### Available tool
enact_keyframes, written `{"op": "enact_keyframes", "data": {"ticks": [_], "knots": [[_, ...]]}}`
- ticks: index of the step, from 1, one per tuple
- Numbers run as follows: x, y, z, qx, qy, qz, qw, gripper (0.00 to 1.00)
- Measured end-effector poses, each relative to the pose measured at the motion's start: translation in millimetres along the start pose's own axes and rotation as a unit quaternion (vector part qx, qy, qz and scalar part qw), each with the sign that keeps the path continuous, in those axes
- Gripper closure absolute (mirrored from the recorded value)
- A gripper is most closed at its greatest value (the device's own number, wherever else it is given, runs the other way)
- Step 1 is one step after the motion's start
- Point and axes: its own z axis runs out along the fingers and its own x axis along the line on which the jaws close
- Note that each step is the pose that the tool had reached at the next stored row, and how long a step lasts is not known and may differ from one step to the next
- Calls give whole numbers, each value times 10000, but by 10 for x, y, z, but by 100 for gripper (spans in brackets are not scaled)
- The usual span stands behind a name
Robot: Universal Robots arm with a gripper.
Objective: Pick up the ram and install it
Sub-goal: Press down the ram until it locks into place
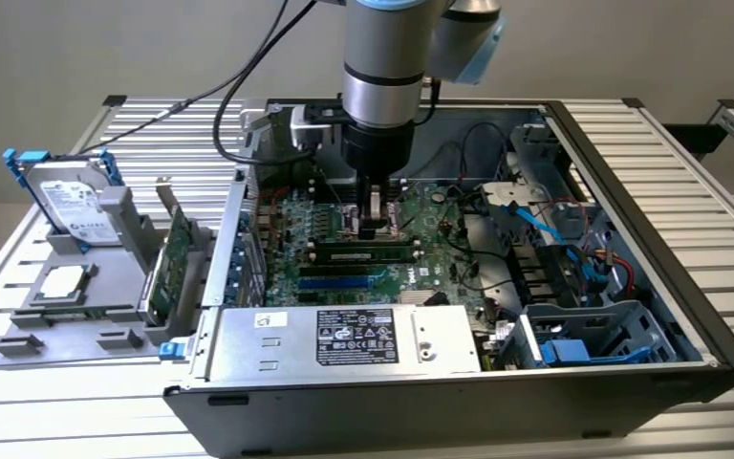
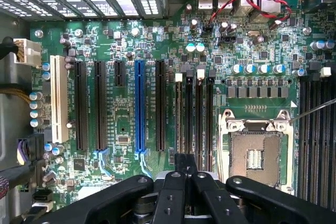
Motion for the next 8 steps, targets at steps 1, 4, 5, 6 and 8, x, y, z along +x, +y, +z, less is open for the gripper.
{"op": "enact_keyframes", "data": {"ticks": [1,4,5,6,8], "knots": [[0,0,2,-2,-4,81,10000,89],[-1,0,4,-10,-14,332,9994,89],[0,0,5,-13,-16,414,9991,89],[0,0,5,-16,-19,495,9988,89],[0,0,7,-21,-25,661,9978,89]]}}
